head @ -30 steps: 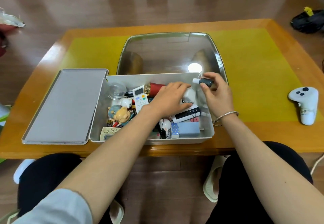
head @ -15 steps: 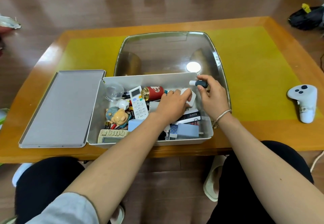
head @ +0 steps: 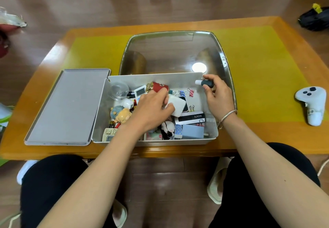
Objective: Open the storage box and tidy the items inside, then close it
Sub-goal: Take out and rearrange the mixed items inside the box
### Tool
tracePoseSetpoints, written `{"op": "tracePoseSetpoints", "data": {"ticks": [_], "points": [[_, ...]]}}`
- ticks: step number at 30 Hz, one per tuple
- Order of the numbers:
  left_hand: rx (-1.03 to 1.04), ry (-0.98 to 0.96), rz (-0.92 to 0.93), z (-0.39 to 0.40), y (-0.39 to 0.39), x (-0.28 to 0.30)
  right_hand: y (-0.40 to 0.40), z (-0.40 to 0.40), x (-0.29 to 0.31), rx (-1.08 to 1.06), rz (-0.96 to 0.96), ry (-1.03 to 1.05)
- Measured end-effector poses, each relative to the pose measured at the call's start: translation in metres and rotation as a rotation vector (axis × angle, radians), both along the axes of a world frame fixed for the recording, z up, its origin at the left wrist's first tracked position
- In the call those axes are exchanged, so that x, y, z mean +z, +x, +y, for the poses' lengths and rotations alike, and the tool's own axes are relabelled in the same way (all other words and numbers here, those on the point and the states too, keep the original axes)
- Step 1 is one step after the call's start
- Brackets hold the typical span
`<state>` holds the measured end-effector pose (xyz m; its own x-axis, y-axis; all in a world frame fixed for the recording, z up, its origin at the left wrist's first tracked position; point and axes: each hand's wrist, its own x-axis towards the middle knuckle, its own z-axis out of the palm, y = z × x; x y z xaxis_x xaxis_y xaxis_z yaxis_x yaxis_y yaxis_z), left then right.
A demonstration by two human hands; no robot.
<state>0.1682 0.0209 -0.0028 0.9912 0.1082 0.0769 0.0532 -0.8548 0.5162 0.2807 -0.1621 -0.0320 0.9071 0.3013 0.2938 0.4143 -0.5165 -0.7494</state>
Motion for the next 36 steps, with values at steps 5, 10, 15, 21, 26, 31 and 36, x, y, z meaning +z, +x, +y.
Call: {"op": "tracePoseSetpoints", "data": {"ticks": [5, 10, 15, 21, 26, 31, 36], "points": [[-0.063, -0.171, 0.250, 0.016, 0.003, 0.013, -0.001, 0.000, 0.000, -0.004, 0.008, 0.000], [-0.238, -0.083, 0.372, 0.016, 0.006, 0.016, -0.001, 0.000, 0.001, 0.000, 0.009, -0.001], [-0.188, 0.010, 0.250, 0.000, 0.028, 0.015, -0.001, 0.001, 0.001, -0.010, 0.008, -0.008], [-0.238, 0.254, 0.330, -0.032, 0.088, -0.006, 0.000, -0.001, 0.001, 0.001, -0.015, 0.020], [-0.251, 0.424, 0.460, -0.046, 0.106, -0.023, 0.001, -0.002, -0.001, 0.015, -0.037, 0.024], [-0.249, 0.488, 0.498, -0.035, 0.104, -0.017, 0.002, -0.001, -0.002, 0.021, -0.041, 0.010], [-0.274, 0.396, 0.353, -0.017, 0.091, -0.019, 0.002, 0.000, -0.002, 0.021, -0.043, 0.000]]}}
